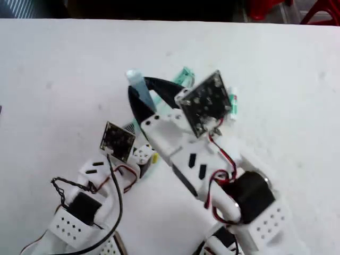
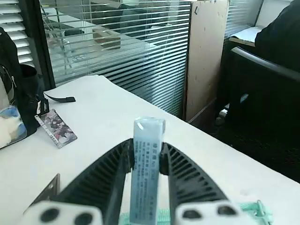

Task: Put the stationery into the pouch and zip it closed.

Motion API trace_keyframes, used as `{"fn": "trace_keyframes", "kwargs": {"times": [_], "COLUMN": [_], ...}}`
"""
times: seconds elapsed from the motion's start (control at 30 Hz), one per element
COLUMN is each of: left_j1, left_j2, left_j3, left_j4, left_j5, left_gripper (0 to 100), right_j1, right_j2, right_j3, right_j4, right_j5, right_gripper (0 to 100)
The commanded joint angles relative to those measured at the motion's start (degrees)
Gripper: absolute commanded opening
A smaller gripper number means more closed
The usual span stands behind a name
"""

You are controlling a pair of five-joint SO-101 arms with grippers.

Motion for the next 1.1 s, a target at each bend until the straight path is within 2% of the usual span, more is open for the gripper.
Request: {"fn": "trace_keyframes", "kwargs": {"times": [0.0,0.5,0.8,1.07], "left_j1": [0.22,-0.22,-0.31,-0.31], "left_j2": [-0.84,-0.84,-0.84,-0.84], "left_j3": [-1.67,-1.76,-1.76,-1.76], "left_j4": [0.09,0.00,0.18,0.09], "left_j5": [0.00,0.00,0.00,0.00], "left_gripper": [18,18,18,15], "right_j1": [-0.40,2.95,3.03,3.12], "right_j2": [1.71,-11.30,-22.11,-25.10], "right_j3": [1.23,23.03,29.27,29.45], "right_j4": [-3.30,-12.97,-12.53,-5.14], "right_j5": [0.09,0.09,0.00,0.62], "right_gripper": [1.6,1.6,1.6,2.2]}}
